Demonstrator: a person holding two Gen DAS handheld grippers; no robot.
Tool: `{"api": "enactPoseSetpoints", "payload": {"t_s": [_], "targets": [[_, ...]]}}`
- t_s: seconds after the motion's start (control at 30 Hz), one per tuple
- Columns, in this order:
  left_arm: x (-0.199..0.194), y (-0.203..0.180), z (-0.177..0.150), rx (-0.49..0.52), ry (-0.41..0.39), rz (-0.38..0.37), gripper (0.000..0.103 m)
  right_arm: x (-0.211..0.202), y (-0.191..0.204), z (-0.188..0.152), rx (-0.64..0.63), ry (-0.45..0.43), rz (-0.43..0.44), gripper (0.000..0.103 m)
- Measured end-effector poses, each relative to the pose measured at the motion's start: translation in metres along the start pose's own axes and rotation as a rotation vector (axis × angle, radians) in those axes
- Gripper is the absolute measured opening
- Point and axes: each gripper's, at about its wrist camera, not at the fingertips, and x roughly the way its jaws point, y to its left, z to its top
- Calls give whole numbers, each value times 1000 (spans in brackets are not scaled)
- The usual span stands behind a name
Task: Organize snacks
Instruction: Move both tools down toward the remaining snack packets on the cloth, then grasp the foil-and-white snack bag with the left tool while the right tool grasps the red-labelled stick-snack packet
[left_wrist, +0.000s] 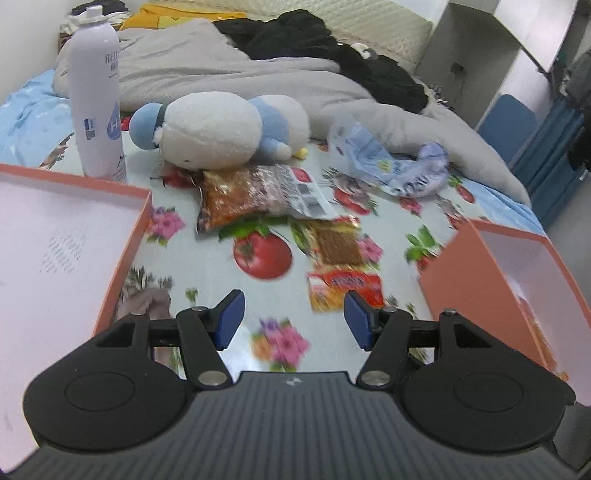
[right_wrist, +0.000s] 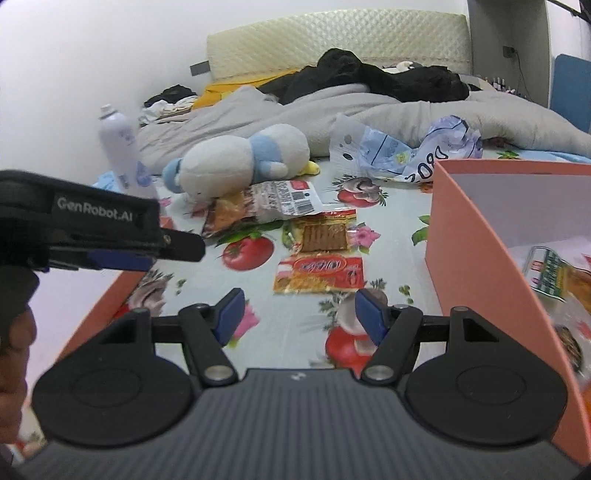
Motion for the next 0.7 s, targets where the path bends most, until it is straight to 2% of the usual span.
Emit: {"api": "enactPoseSetpoints", "payload": {"t_s": [0.13, 0.2, 0.23, 0.37, 0.5, 0.57, 0.7], "targets": [[36, 15, 22, -28, 6, 26, 82, 40, -4, 8, 14, 11, -22, 70], [53, 23, 32, -40, 7, 35, 85, 60, -4, 11, 14, 18, -20, 82], [63, 26, 37, -44, 17, 37, 85, 70, -4, 13, 12, 21, -22, 83], [98, 28, 54, -26, 59, 48, 96, 102, -1, 21, -13, 29, -62, 84], [116, 24, 67, 9, 30, 49, 100, 126, -2, 28, -24, 2, -87, 84], [127, 26, 76, -12, 23, 64, 101, 138, -1, 29, -55, 14, -104, 84], [154, 36, 90, -78, 57, 38, 101, 150, -5, 26, -43, 26, -120, 86]]}}
